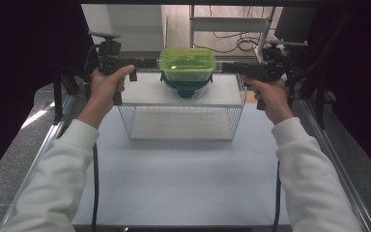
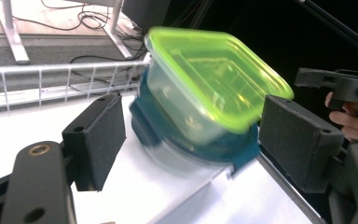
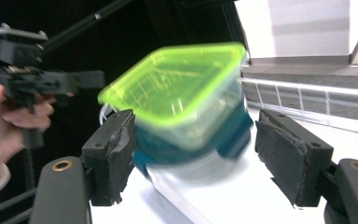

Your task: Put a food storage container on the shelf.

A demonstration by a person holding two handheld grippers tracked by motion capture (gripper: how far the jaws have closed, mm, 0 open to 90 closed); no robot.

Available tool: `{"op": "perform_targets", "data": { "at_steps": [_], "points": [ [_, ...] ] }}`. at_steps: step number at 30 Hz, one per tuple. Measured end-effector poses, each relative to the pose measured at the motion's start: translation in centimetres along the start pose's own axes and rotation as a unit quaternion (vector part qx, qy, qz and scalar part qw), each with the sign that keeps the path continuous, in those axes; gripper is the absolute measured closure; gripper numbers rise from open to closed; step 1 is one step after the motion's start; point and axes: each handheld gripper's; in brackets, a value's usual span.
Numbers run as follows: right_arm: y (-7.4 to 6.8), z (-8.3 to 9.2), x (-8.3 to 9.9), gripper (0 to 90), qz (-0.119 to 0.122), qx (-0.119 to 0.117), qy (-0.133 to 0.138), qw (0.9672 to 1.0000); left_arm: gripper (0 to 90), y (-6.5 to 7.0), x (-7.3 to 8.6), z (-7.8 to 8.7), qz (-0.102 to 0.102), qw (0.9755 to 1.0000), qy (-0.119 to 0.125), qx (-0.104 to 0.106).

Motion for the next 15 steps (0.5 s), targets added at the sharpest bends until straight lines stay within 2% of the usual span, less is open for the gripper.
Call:
{"op": "perform_targets", "data": {
  "at_steps": [4,7,10,15],
  "points": [
    [-0.5,1.2,2.0,28.5,0.013,0.0,-0.003,0.9999,21.8,0.7,2.4,1.7,-0.027,0.9996,-0.003,-0.005],
    [-1.3,2.3,3.8,28.6,0.033,0.009,-0.012,0.9994,21.8,1.3,4.5,3.0,-0.044,0.999,-0.002,-0.005],
    [-2.2,3.7,5.8,28.6,0.06,0.017,-0.019,0.9979,21.6,1.7,7.3,4.1,-0.059,0.9982,-0.008,-0.006],
    [-3.2,5.7,10.1,28.1,0.082,0.019,-0.029,0.996,21.7,1.9,12.5,4.9,-0.07,0.9972,-0.023,-0.014]
  ]
}}
Point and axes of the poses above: each handheld gripper's, and its own axes: z roughly backward along the jaws, x roughly out of its underside, y roughly to its right
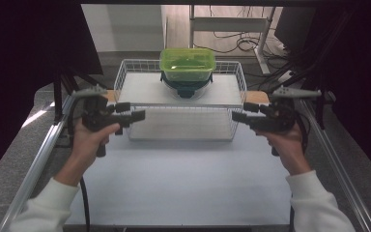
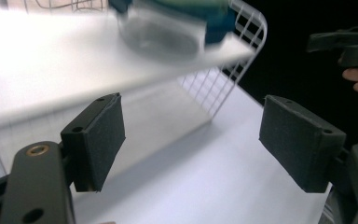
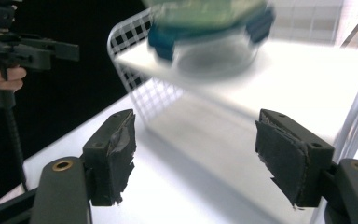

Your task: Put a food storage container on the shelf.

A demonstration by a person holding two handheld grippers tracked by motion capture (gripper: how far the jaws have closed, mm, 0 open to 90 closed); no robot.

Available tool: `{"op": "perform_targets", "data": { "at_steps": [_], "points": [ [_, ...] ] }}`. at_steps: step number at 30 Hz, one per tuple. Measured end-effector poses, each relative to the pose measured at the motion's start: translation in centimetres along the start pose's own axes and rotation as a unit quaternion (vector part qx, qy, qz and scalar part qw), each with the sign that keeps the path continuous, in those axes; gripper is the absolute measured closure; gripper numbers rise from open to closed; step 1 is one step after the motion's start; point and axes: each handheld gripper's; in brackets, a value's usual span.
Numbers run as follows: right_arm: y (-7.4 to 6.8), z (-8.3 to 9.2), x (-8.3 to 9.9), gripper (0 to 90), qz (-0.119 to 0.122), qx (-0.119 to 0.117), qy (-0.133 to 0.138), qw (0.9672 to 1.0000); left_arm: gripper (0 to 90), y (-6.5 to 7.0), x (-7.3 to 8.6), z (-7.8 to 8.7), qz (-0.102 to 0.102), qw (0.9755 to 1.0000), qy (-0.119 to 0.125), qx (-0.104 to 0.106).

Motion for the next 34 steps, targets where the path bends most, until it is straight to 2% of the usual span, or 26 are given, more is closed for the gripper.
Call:
{"op": "perform_targets", "data": {
  "at_steps": [2,5,9,12,17,19,21,23,27,31,34],
  "points": [
    [-0.4,0.6,1.9,27.8,0.003,-0.002,-0.006,1.0,21.5,0.3,2.0,-0.2,-0.012,0.9998,-0.013,-0.01],
    [-0.5,1.2,4.7,27.3,-0.001,0.001,-0.017,0.9998,21.4,0.5,5.1,-0.7,-0.019,0.9992,-0.032,-0.017],
    [-0.2,1.7,8.1,26.4,-0.013,0.012,-0.035,0.9992,21.4,0.5,8.0,-1.3,-0.012,0.9986,-0.048,-0.021],
    [0.2,1.7,10.4,26.3,-0.027,0.016,-0.044,0.9985,21.4,0.6,9.9,-2.0,-0.014,0.9974,-0.065,-0.026],
    [0.5,0.8,13.9,25.3,-0.034,0.033,-0.087,0.9951,21.2,0.5,12.9,-3.2,-0.018,0.9941,-0.101,-0.037],
    [0.5,0.2,15.5,25.2,-0.045,0.036,-0.096,0.9937,21.1,0.4,13.7,-3.6,-0.022,0.9927,-0.111,-0.043],
    [0.4,-0.5,16.6,24.7,-0.038,0.043,-0.116,0.9915,21.2,0.5,13.9,-3.8,-0.032,0.9919,-0.112,-0.051],
    [0.1,-1.0,16.9,24.1,-0.021,0.05,-0.135,0.9893,21.1,0.6,13.9,-3.9,-0.032,0.9923,-0.109,-0.051],
    [-0.1,-1.0,16.8,23.6,-0.014,0.053,-0.128,0.9902,21.1,0.5,14.1,-3.9,-0.031,0.9921,-0.108,-0.056],
    [0.4,-0.7,16.9,22.2,-0.03,0.054,-0.121,0.9908,21.0,0.3,14.3,-4.0,-0.032,0.9915,-0.111,-0.06],
    [0.6,-0.6,16.9,19.4,-0.029,0.059,-0.114,0.9913,20.5,0.1,14.4,-4.1,-0.036,0.991,-0.11,-0.067]
  ]
}}
Point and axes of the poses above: each handheld gripper's, and its own axes: z roughly backward along the jaws, x roughly out of its underside, y roughly to its right
